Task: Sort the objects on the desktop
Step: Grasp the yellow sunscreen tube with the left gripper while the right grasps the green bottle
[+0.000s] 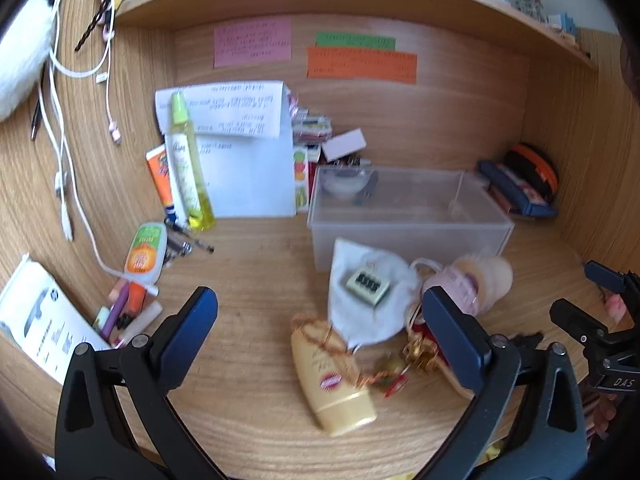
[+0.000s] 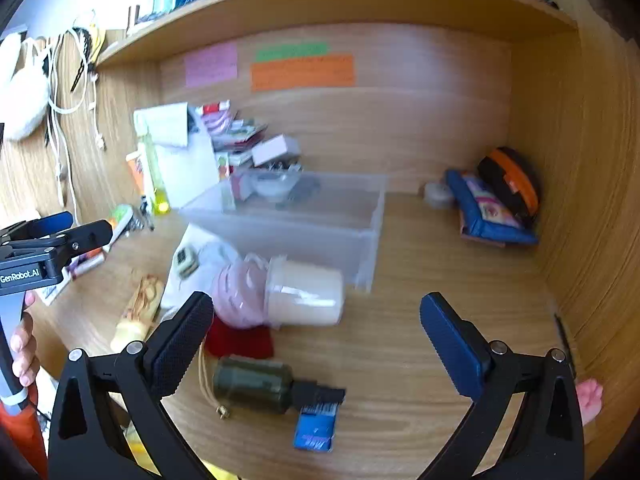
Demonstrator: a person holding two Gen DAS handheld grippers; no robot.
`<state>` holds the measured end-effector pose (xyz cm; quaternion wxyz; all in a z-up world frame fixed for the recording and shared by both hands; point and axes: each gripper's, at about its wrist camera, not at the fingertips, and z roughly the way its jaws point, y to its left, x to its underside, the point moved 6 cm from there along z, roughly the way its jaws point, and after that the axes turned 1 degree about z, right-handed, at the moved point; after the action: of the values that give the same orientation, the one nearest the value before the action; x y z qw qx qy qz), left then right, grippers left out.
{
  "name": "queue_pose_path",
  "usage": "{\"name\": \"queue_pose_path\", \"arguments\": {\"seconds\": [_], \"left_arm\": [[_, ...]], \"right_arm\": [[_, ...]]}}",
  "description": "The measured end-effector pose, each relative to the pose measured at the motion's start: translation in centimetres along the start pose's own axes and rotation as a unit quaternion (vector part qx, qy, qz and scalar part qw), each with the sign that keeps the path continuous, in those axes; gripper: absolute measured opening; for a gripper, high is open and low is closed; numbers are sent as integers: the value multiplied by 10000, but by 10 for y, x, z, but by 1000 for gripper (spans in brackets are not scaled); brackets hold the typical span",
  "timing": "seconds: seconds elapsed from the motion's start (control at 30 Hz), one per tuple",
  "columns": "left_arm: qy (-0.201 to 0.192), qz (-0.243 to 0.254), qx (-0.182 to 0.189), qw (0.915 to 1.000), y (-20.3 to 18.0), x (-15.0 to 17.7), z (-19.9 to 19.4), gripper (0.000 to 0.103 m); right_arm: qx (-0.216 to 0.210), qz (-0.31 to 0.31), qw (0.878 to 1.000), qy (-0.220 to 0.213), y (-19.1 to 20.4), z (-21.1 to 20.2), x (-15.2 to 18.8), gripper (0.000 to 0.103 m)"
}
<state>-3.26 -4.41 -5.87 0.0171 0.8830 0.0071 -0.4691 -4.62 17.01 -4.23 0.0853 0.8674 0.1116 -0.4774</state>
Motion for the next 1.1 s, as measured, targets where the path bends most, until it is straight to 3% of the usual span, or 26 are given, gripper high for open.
{"name": "queue_pose_path", "arguments": {"seconds": [0.4,0.43,0.5,0.53,0.83,0.93,1.1], "left_arm": [[864,-86,159,9961,9,66,26,103],[934,-100,157,9955,10,70,29,102],[1123,-126,199,9934,10,79,37,87],[1186,-164,268,9924,10,82,39,86],[1223,-220,403,9914,5,82,47,86],[1294,-226,398,9905,3,83,56,86],[1349,-61,166,9907,4,83,64,68]], "right_arm": [[-240,7,9982,557,15,15,42,102],[-249,4,9979,595,15,16,45,102],[-276,0,9975,649,17,17,49,102],[-298,-2,9973,677,18,18,51,102],[-406,-39,9954,873,27,28,61,102],[-374,-80,9952,898,30,33,61,95],[-208,-252,9953,912,31,43,61,79]]}}
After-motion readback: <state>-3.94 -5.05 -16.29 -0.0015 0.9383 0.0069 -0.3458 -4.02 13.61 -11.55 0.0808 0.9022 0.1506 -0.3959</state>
